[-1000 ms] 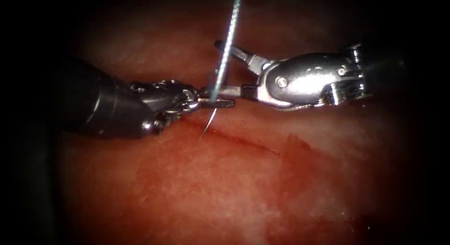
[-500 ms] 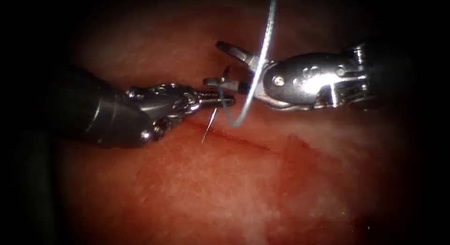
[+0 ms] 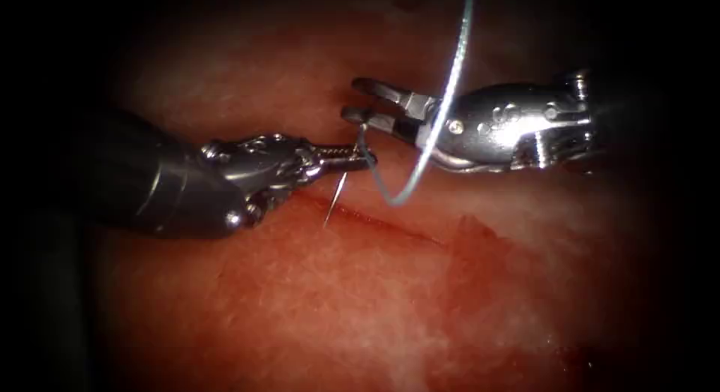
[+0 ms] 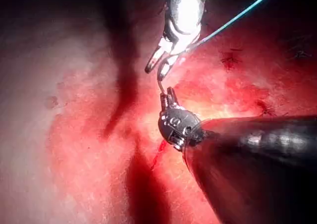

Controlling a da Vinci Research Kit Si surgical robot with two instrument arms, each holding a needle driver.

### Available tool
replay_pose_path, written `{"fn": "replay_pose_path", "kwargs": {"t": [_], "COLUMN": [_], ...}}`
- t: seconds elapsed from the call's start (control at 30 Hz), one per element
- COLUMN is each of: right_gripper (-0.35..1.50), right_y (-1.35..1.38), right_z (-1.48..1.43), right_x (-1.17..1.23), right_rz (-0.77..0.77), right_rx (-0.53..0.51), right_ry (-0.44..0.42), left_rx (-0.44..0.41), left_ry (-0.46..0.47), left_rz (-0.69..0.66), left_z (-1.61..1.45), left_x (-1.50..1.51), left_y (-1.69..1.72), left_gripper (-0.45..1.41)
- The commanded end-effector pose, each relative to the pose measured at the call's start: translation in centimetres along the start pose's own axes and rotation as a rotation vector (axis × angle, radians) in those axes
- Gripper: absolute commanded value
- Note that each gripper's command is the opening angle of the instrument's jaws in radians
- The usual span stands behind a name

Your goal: Wound Closure

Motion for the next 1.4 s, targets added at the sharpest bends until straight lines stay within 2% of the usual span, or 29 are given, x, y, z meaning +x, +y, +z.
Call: {"fn": "replay_pose_path", "kwargs": {"t": [0.03,0.07,0.27,0.33,0.43,0.67,0.9,1.1,1.37,1.4], "right_gripper": [-0.3,-0.35,-0.35,-0.35,-0.35,-0.35,-0.35,-0.35,-0.35,-0.35], "right_y": [-0.11,-0.11,-0.1,-0.07,-0.05,-0.09,-0.19,-0.28,-0.3,-0.31], "right_z": [0.04,0.04,0.0,-0.04,-0.06,-0.02,0.13,0.32,0.57,0.63], "right_x": [-0.03,-0.03,-0.03,-0.05,-0.07,-0.08,-0.12,-0.17,-0.22,-0.25], "right_rz": [0.003,0.003,-0.032,-0.056,-0.074,-0.146,-0.226,-0.264,-0.311,-0.326], "right_rx": [0.006,0.008,0.02,0.025,0.03,0.054,0.053,0.049,0.054,0.053], "right_ry": [0.003,0.006,0.016,0.02,0.025,0.021,0.014,0.022,0.042,0.046], "left_rx": [-0.003,-0.003,-0.005,-0.007,0.004,0.035,0.04,0.047,0.06,0.064], "left_ry": [-0.004,-0.004,-0.006,-0.002,0.026,0.053,0.042,0.003,-0.14,-0.155], "left_rz": [-0.004,-0.004,-0.006,0.055,0.197,0.223,0.235,0.263,0.324,0.333], "left_z": [0.03,0.02,0.02,0.01,0.01,-0.13,-0.55,-0.79,-0.68,-0.64], "left_x": [-0.12,-0.13,-0.11,-0.07,-0.03,-0.04,-0.16,-0.46,-0.83,-0.88], "left_y": [0.02,0.02,0.03,0.04,0.04,0.01,-0.1,-0.13,-0.07,-0.05], "left_gripper": [-0.45,-0.45,-0.45,0.12,0.83,1.18,1.18,0.99,0.81,0.74]}}
